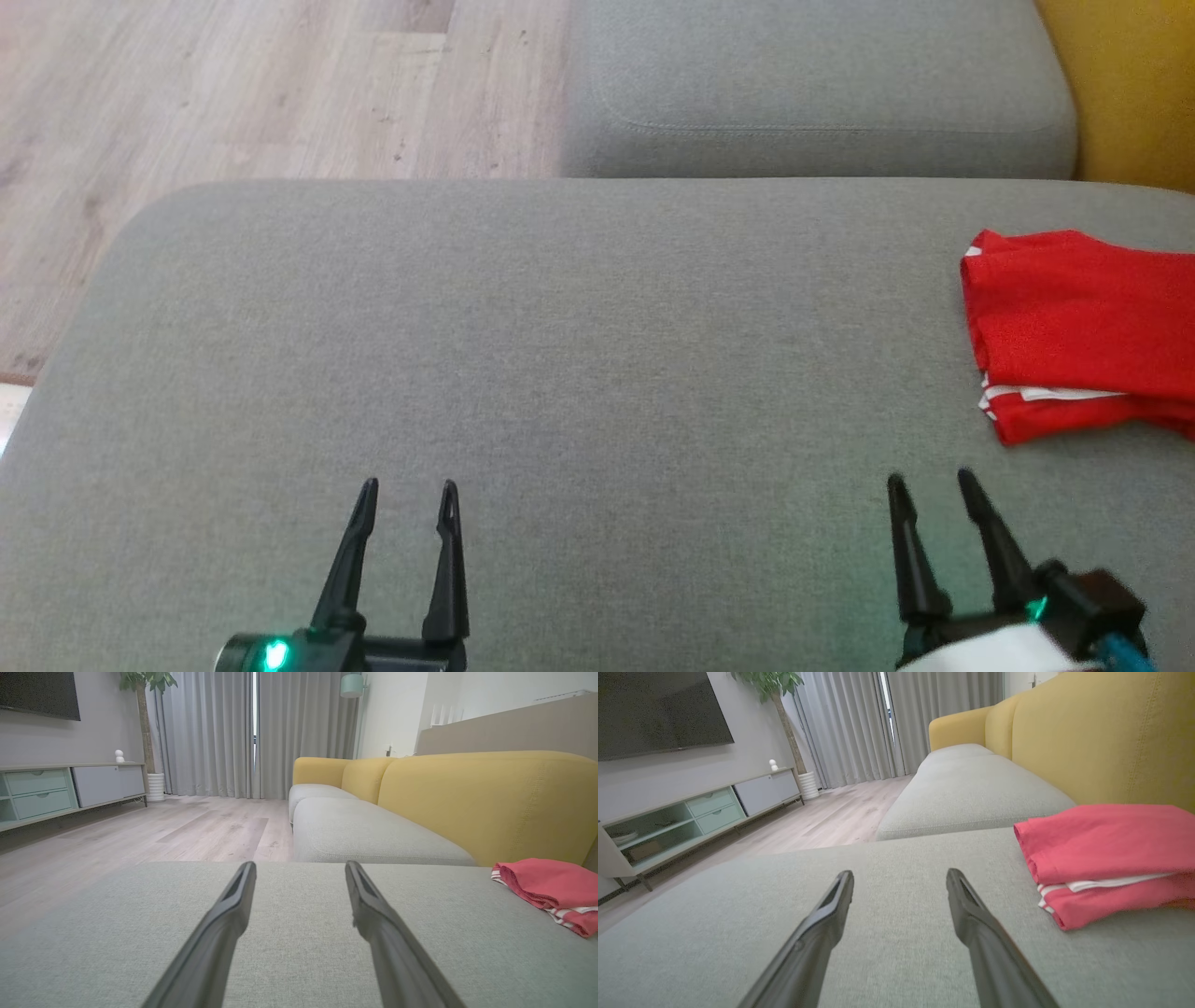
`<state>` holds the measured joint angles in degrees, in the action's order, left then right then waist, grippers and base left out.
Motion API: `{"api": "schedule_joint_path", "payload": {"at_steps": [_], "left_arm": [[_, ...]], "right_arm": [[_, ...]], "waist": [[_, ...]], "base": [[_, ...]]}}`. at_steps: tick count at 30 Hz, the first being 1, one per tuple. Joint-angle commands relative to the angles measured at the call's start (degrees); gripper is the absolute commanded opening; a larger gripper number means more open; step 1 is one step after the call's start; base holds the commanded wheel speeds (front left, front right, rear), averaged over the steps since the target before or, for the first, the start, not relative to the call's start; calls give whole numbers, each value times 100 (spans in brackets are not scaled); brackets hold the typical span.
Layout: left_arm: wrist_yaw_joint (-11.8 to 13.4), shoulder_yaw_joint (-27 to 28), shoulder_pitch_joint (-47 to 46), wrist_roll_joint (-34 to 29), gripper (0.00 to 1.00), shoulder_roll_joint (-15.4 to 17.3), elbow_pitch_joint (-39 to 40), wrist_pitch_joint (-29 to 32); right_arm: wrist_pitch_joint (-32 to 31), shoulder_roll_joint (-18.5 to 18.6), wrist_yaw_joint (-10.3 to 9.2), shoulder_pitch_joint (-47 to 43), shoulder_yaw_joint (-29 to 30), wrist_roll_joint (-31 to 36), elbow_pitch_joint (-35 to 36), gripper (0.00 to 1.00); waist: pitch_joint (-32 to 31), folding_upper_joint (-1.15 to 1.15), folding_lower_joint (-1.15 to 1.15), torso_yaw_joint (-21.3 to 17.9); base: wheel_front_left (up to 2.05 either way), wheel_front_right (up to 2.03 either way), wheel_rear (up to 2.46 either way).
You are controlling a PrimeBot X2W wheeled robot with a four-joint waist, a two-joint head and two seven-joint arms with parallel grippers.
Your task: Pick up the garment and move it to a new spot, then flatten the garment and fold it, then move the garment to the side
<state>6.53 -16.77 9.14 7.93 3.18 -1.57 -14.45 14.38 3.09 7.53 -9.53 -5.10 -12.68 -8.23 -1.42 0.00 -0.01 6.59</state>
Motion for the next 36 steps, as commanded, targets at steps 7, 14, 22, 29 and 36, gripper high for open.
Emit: {"api": "schedule_joint_path", "payload": {"at_steps": [7,14,22,29,36], "left_arm": [[-61,267,46,-60,100,-30,230,-55],[-81,285,116,-29,100,-30,157,-55],[-102,23,342,21,0,0,-296,25],[-143,94,321,437,0,25,-420,88],[-224,182,205,943,0,55,-488,173]], "right_arm": [[61,-16,-4,-67,-109,182,301,100],[62,-20,-4,-80,-157,113,341,100],[-10,-50,0,-224,-32,96,-127,0],[-81,-25,0,-191,-11,-302,-261,0],[-168,6,0,-81,18,-785,-286,0]], "waist": [[-130,0,1,-116],[-243,0,1,-152],[-292,0,1,-155],[-270,0,1,-179],[-246,0,1,-207]], "base": [[0,0,0],[0,0,0],[0,0,0],[0,0,0],[0,0,0]]}}
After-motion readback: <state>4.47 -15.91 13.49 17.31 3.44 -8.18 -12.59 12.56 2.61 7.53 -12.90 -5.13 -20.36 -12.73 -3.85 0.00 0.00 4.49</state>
